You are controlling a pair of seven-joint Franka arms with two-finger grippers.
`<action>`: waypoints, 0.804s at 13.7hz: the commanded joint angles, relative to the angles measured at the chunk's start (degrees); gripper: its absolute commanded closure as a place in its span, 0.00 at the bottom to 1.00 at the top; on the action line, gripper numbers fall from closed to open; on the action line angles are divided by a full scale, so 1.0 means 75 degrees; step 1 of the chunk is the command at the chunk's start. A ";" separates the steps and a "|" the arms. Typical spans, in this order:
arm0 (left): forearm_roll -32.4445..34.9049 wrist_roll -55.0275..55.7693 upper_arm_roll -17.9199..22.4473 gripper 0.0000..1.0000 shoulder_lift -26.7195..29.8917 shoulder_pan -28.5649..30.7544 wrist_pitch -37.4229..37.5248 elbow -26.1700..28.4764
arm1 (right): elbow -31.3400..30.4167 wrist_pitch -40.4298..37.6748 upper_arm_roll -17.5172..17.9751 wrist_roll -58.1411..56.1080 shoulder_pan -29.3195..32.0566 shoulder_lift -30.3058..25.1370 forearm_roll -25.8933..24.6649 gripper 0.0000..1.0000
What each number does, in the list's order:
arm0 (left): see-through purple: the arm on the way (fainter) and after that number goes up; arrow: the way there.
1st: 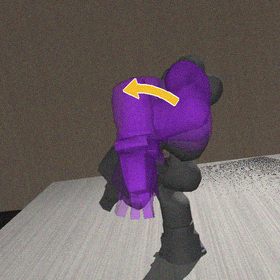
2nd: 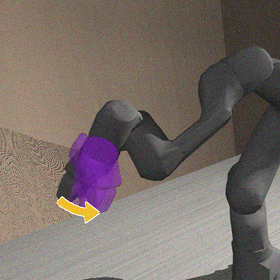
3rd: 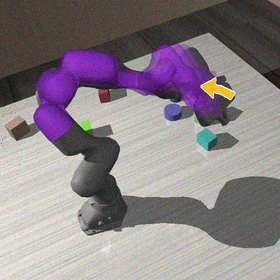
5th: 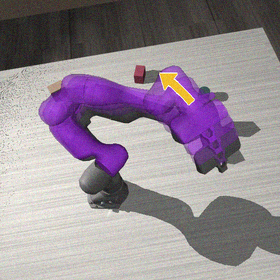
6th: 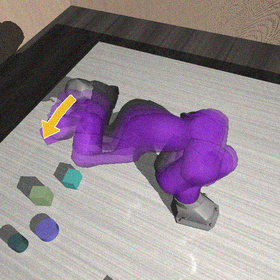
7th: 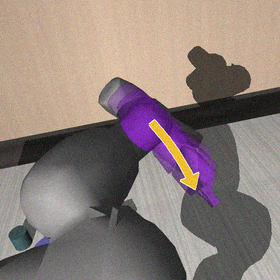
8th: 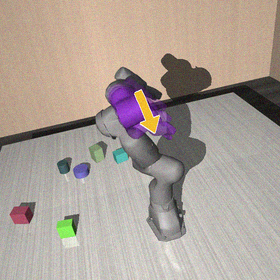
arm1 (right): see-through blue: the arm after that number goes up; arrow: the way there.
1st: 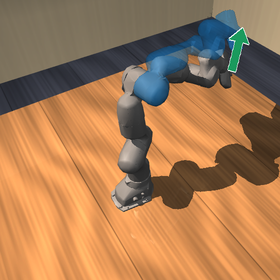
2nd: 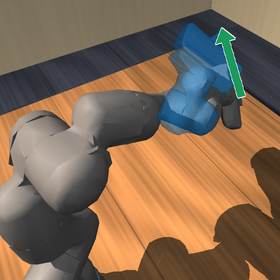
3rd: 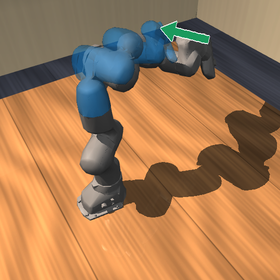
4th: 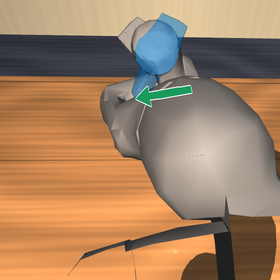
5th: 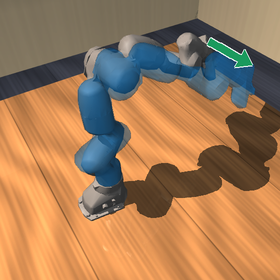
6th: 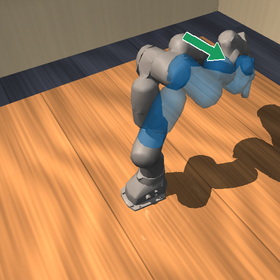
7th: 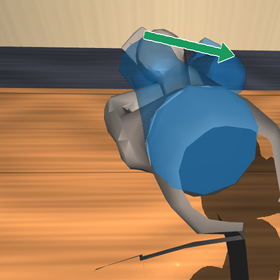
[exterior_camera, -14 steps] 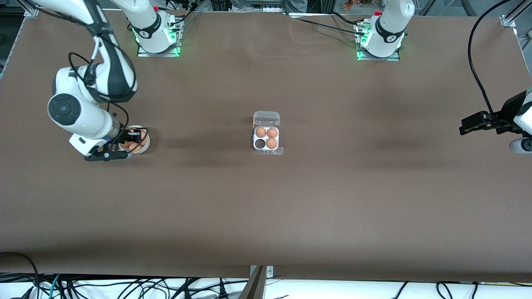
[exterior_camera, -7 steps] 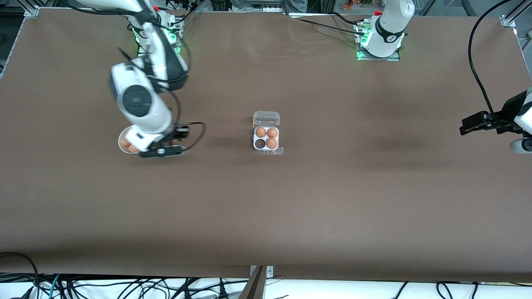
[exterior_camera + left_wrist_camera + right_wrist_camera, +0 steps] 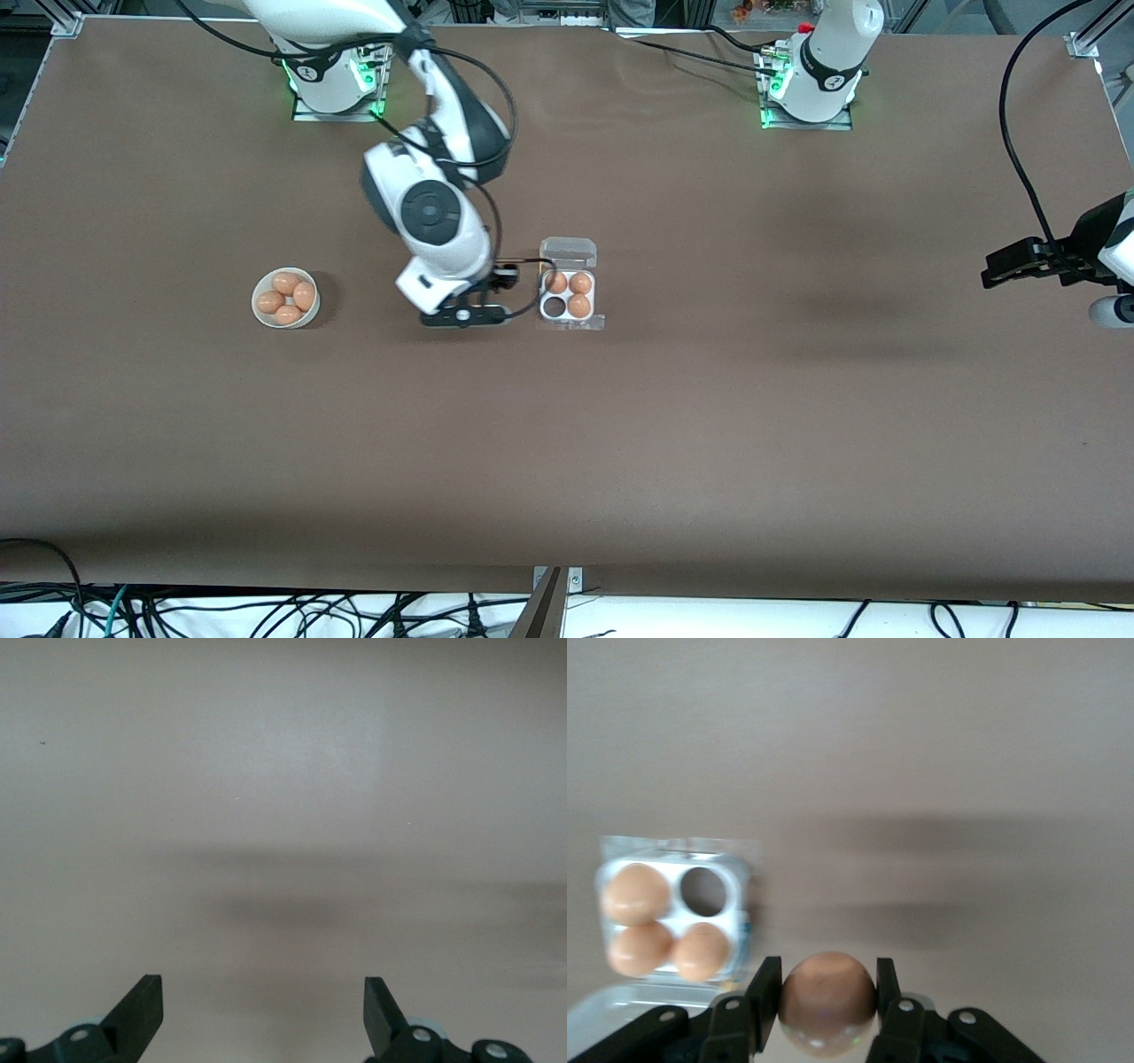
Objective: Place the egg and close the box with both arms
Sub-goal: 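Carry the egg over the empty slot of the clear carton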
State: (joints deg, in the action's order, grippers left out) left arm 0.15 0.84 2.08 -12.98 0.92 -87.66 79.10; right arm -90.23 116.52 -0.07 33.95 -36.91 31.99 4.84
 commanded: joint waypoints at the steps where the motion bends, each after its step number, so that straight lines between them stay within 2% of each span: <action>1: -0.0032 -0.0007 0.0003 0.00 -0.0003 0.0018 0.0098 -0.0106 | 0.0885 -0.0102 -0.0085 0.0616 -0.0421 0.0643 0.0327 0.90; 4: -0.0032 -0.0007 0.0003 0.00 -0.0003 0.0030 0.0086 -0.0118 | 0.1284 -0.0079 -0.0085 0.0817 -0.0609 0.1089 0.0445 0.90; 11: -0.0032 -0.0007 0.0003 0.00 -0.0003 0.0030 0.0086 -0.0106 | 0.1308 0.0975 -0.0085 0.0723 -0.0634 0.1546 0.0644 0.91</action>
State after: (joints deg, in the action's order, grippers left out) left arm 0.15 0.84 2.09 -12.98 0.98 -87.66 79.10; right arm -82.39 122.74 -0.14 39.50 -41.15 41.93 8.50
